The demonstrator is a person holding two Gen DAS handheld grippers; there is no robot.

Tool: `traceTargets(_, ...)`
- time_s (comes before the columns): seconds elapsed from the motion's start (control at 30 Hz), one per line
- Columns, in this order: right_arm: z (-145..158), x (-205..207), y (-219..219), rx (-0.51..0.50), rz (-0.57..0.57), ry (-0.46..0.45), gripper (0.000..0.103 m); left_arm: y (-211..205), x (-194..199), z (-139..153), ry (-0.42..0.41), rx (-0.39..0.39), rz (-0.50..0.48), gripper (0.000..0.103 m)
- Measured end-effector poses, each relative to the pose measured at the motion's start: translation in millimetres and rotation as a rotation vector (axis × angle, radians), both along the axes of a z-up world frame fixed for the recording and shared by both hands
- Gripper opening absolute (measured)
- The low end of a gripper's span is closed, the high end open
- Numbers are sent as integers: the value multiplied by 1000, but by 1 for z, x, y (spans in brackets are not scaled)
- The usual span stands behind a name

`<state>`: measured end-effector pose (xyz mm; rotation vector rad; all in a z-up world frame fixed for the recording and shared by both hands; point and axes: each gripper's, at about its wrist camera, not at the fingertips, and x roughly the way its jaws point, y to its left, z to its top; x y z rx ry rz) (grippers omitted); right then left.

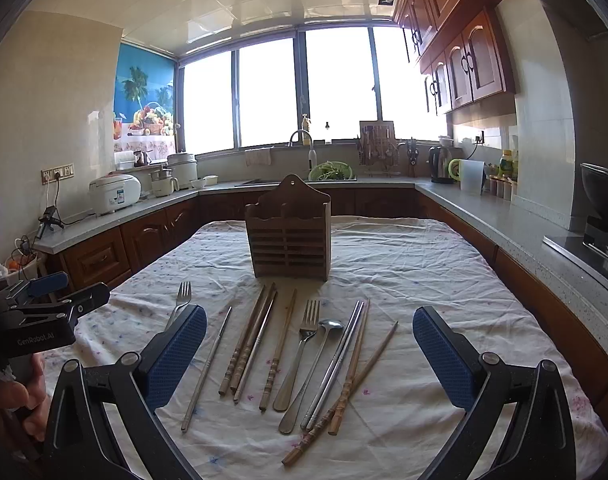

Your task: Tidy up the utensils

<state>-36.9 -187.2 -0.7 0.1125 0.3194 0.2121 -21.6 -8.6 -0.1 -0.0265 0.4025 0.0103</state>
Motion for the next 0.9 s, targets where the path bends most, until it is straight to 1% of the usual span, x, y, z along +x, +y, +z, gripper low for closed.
traceTargets(0.5, -1, 2, -1, 5, 1, 7, 103, -5, 7, -2, 11, -2, -2, 103)
traceTargets(0.57, -2, 3, -2, 13, 3, 12, 103, 1, 5, -2, 18, -5, -6, 103)
traceTargets(0.7, -4, 10, -7, 27, 1, 38, 103, 4, 15, -6, 60, -34, -19, 103)
traceTargets(0.83, -6, 22, -13, 51, -3, 73, 103, 10, 36, -12, 137, -94, -39, 103)
traceTargets(0.9, -6, 30, -17, 67, -2, 96, 103, 10, 49, -15, 181, -109, -51, 103)
